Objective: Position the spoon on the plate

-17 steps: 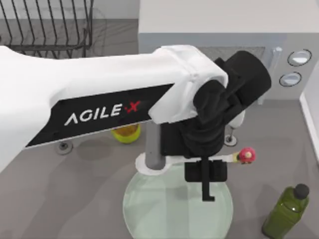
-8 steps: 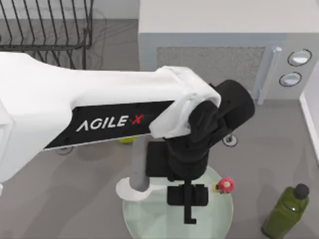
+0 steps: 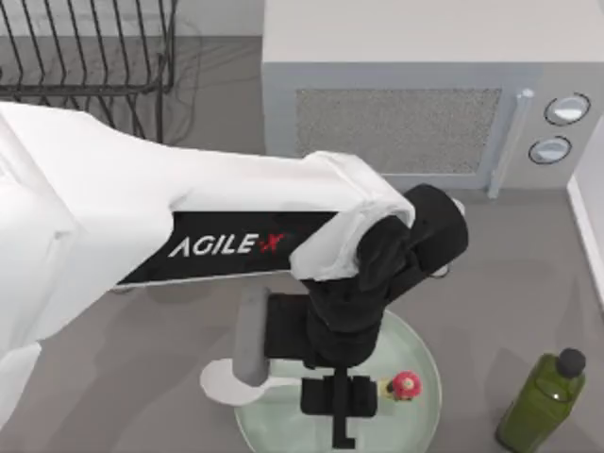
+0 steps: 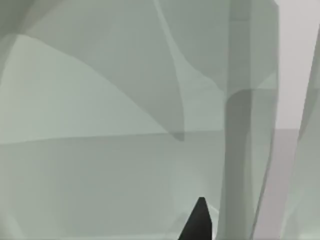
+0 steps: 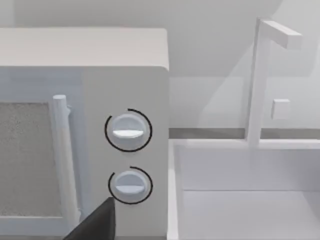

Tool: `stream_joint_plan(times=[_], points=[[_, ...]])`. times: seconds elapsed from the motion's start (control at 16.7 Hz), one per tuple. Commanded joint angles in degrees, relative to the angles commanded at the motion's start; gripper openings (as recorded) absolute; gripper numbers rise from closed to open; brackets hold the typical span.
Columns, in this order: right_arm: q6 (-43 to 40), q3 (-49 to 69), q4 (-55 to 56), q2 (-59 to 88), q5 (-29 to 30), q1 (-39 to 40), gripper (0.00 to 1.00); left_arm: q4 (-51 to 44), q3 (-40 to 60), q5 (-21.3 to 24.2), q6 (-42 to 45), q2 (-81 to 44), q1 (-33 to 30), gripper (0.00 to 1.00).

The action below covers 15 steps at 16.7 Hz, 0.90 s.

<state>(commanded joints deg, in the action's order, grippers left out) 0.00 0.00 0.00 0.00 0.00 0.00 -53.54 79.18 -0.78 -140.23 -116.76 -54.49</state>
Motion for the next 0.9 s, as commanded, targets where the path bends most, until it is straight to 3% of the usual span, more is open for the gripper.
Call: stream_joint_plan(times=[0.78, 0.9], points=[[0.00, 0.00, 0.00, 0.00, 0.00, 0.00, 1.00, 0.00, 0.00, 0.00, 0.00, 0.00, 0.00, 0.98], [0.00, 0.00, 0.00, 0.00, 0.00, 0.00, 1.00, 0.00, 0.00, 0.00, 0.00, 0.00, 0.00, 1.00]])
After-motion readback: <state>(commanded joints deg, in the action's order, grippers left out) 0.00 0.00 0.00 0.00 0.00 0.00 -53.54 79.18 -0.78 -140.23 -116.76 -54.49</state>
